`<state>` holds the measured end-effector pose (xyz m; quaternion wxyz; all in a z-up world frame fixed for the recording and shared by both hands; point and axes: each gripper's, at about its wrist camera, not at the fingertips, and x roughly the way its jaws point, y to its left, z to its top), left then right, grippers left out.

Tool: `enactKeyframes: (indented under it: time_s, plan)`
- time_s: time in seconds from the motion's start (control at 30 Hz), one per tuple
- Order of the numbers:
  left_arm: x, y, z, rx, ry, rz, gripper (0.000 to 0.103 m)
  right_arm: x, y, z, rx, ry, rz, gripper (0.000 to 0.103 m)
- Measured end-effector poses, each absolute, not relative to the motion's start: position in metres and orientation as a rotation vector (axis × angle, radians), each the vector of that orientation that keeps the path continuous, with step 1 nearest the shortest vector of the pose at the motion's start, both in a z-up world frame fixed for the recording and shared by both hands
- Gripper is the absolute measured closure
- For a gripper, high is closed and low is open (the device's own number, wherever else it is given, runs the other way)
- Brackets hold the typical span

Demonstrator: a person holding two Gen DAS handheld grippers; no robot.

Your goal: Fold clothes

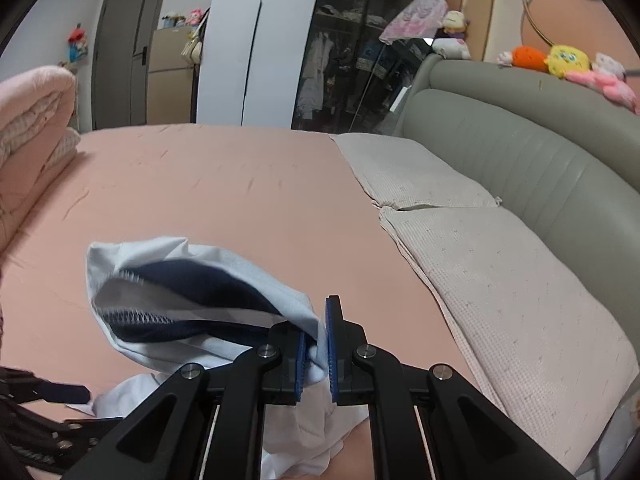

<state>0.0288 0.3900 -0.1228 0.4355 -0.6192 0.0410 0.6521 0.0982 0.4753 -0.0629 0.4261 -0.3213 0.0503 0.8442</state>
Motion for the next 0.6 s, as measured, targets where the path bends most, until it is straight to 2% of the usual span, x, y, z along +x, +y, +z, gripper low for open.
enactKeyframes:
  time_s: [0.1,0.17,0.23,0.27,0.43,0.6]
  plan:
    - [0.032,0.390,-0.124,-1.536,0.093,1.599,0.026,0.107,0.480,-0.067,-0.808,0.161,2.084,0.097]
    - [0.035,0.391,-0.125,-1.537,0.100,1.585,0.056,0.114,0.485,-0.072,-0.814,0.189,2.061,0.097]
    - [0.039,0.396,-0.127,-1.547,0.152,1.576,0.070,0.120,0.490,-0.077,-0.819,0.218,2.038,0.097]
    - [0.041,0.399,-0.128,-1.543,0.172,1.572,0.074,0.124,0.492,-0.079,-0.822,0.232,2.026,0.097]
    - [0.053,0.408,-0.128,-1.497,0.248,1.574,0.086,0.141,0.504,-0.090,-0.834,0.303,1.967,0.097]
    - [0.053,0.409,-0.128,-1.489,0.254,1.569,0.086,0.158,0.516,-0.102,-0.845,0.372,1.907,0.097]
